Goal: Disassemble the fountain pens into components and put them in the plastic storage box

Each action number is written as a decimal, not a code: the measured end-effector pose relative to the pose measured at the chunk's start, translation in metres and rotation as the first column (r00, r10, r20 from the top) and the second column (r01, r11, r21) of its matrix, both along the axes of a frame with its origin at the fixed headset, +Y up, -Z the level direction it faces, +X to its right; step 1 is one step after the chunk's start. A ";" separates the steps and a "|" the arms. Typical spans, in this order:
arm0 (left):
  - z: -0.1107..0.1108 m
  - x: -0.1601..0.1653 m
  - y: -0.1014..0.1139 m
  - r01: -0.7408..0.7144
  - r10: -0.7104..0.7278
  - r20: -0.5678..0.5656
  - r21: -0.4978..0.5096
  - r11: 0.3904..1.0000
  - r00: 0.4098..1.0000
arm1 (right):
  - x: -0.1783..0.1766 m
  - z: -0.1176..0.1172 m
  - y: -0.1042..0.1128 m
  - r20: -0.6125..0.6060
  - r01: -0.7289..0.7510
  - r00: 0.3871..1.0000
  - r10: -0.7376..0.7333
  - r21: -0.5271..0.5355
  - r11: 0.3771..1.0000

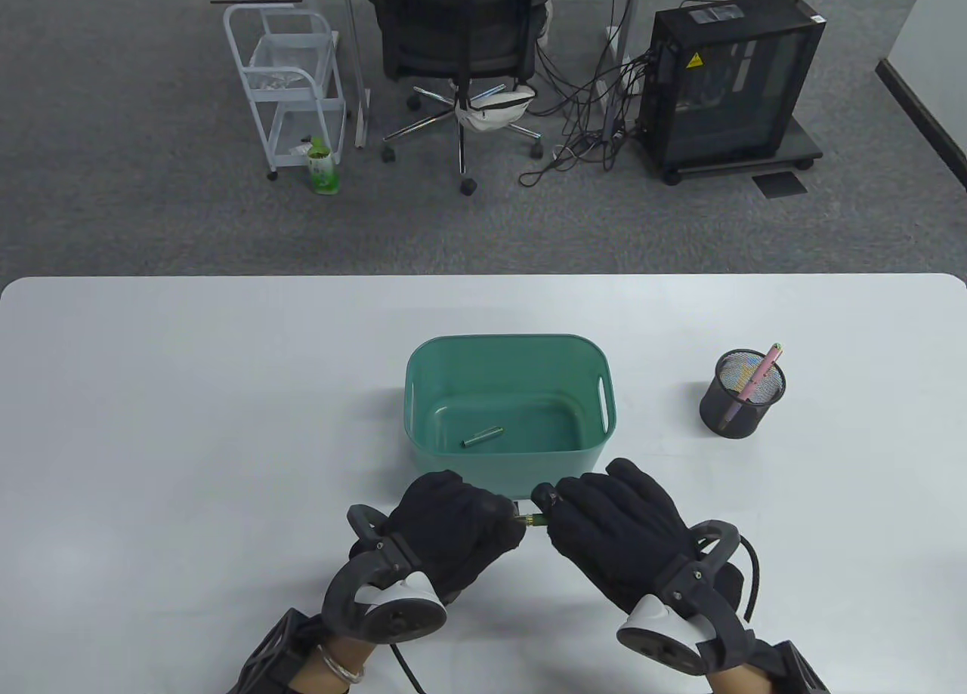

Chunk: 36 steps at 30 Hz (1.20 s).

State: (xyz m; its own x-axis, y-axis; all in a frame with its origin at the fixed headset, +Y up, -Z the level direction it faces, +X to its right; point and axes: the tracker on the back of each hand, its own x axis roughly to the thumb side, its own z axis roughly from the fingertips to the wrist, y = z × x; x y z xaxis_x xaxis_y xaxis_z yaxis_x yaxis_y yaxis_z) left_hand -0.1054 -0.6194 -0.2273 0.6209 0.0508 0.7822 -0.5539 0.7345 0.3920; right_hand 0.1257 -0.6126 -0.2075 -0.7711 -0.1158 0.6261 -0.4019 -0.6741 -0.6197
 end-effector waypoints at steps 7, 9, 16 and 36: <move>0.000 0.000 0.000 -0.004 0.004 -0.002 0.001 1.000 1.000 | -0.001 0.001 0.000 -0.001 -0.001 1.000 0.001 0.002 1.000; 0.000 0.000 0.000 -0.005 0.005 -0.002 0.001 1.000 1.000 | -0.001 0.001 0.000 -0.001 -0.001 1.000 0.001 0.002 1.000; 0.000 -0.001 0.000 -0.004 0.004 -0.001 -0.002 1.000 1.000 | 0.000 0.001 0.000 0.000 0.000 1.000 0.000 0.002 1.000; 0.003 0.001 -0.001 0.009 -0.008 -0.007 0.032 0.999 1.000 | 0.004 -0.002 0.000 0.015 0.015 1.000 -0.015 -0.009 1.000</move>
State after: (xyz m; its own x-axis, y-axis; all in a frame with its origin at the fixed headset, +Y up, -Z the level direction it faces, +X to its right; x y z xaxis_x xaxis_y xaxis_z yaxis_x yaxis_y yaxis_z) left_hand -0.1048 -0.6203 -0.2240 0.6263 0.0203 0.7794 -0.5451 0.7261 0.4191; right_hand 0.1293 -0.6124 -0.2096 -0.7822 -0.0986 0.6152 -0.4028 -0.6733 -0.6200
